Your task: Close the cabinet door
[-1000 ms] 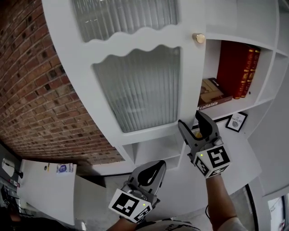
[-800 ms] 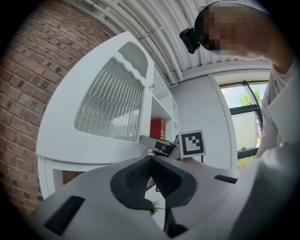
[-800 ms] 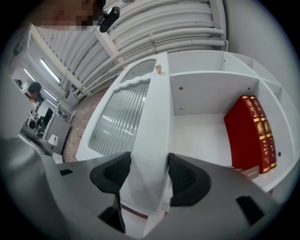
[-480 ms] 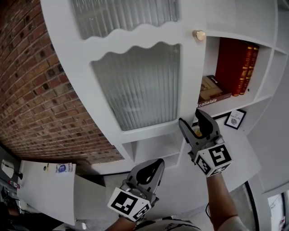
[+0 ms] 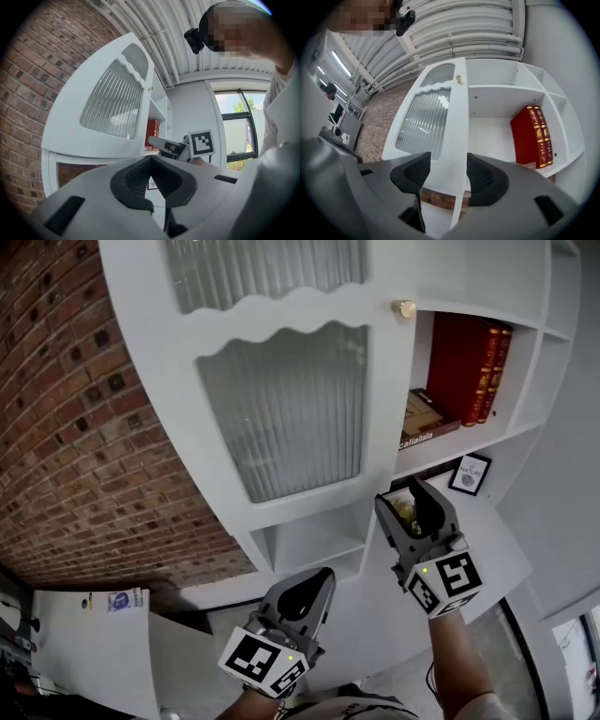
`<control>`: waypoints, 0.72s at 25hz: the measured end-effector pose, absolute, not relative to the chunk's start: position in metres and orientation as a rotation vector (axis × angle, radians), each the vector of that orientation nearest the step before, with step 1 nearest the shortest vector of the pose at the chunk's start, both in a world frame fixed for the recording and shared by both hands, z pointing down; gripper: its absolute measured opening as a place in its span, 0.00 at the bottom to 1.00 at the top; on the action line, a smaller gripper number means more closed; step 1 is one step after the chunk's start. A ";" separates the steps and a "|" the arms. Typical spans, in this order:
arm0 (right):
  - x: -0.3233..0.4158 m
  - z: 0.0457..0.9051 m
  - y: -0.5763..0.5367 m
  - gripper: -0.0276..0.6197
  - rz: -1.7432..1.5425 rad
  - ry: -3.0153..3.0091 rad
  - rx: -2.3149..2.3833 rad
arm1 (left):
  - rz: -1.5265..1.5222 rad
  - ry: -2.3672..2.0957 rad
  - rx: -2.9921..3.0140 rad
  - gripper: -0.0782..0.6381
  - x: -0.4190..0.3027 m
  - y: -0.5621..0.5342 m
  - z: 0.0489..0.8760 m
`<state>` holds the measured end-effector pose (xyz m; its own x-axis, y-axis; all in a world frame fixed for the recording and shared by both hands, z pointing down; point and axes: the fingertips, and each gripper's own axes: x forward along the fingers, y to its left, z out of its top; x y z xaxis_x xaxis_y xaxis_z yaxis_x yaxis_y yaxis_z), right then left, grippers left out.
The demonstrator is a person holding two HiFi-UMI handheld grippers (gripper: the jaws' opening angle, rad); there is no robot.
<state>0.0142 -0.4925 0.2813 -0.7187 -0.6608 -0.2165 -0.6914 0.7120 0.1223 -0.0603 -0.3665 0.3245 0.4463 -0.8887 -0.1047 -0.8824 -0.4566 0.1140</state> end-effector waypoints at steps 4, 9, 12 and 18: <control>0.017 0.297 -0.462 0.42 0.274 2.791 -1.160 | -0.228 -1.540 2.672 0.12 -0.060 -0.352 0.327; 0.008 0.319 -0.415 0.31 0.245 2.848 -1.242 | -0.217 -1.435 2.711 0.12 -0.062 -0.328 0.333; 0.001 0.324 -0.387 0.25 0.234 2.855 -1.257 | -0.216 -1.392 2.726 0.12 -0.066 -0.311 0.334; -0.011 0.336 -0.334 0.14 0.197 2.839 -1.306 | -0.206 -1.326 2.753 0.12 -0.076 -0.279 0.342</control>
